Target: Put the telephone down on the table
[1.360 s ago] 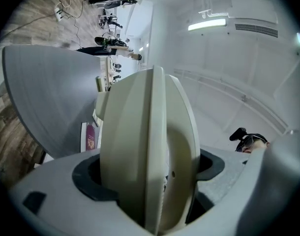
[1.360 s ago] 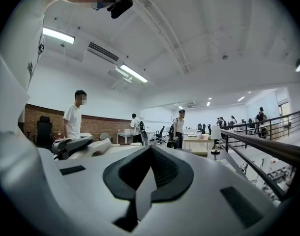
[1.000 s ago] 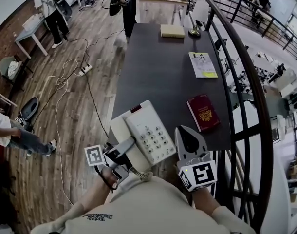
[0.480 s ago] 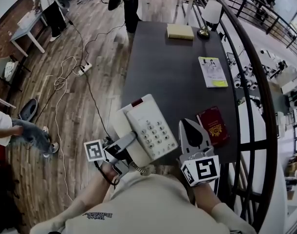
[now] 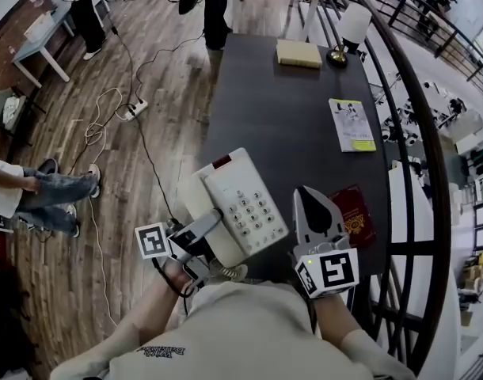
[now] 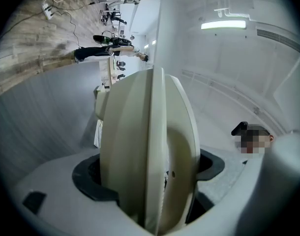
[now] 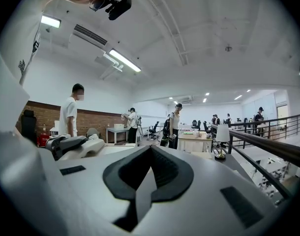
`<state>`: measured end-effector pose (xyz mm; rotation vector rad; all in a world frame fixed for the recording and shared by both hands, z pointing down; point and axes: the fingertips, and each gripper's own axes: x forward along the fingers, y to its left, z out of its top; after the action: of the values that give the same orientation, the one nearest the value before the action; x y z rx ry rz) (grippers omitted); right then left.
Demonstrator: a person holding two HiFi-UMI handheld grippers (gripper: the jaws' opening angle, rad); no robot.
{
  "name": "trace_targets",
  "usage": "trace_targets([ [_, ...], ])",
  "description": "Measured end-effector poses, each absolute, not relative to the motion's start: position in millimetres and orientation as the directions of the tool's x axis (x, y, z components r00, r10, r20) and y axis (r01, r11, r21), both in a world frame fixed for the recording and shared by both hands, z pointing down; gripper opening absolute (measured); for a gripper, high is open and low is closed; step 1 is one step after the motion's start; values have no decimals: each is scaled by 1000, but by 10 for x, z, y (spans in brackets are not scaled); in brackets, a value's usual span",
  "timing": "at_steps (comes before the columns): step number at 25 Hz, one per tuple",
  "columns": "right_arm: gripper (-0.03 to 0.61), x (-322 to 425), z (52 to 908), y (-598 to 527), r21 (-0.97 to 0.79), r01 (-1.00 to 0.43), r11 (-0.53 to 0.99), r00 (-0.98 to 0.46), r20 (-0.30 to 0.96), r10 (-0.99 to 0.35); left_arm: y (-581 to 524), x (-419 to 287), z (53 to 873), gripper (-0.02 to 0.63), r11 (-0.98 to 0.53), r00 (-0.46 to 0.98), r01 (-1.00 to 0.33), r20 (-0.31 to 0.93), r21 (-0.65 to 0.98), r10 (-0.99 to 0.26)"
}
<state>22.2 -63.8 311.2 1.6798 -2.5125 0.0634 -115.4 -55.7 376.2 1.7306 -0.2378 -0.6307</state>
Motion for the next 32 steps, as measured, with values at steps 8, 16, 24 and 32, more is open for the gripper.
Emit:
trace_targets([
  [8,2,292,3230,-931,12,-902,431,-424,149,-893,-765,-1042,3856,443,-226,813,149,-250,963,-526],
  [16,2,365,3580,-1005,-15,-896,445,-440,180,-880,-813,-1034,4066,443,-213,787,131,-232,968,-572],
  [24,2,460,3754,-1551,-55,-892,449,-452,150,-879,-1272,-979,4322,443,-225,764,113,-230,968,-603],
  [32,2,587,3708,-2767,-23,-897,441,-439,134,-888,-2520,-863,4311,443,-261,743,61,-219,963,-632],
])
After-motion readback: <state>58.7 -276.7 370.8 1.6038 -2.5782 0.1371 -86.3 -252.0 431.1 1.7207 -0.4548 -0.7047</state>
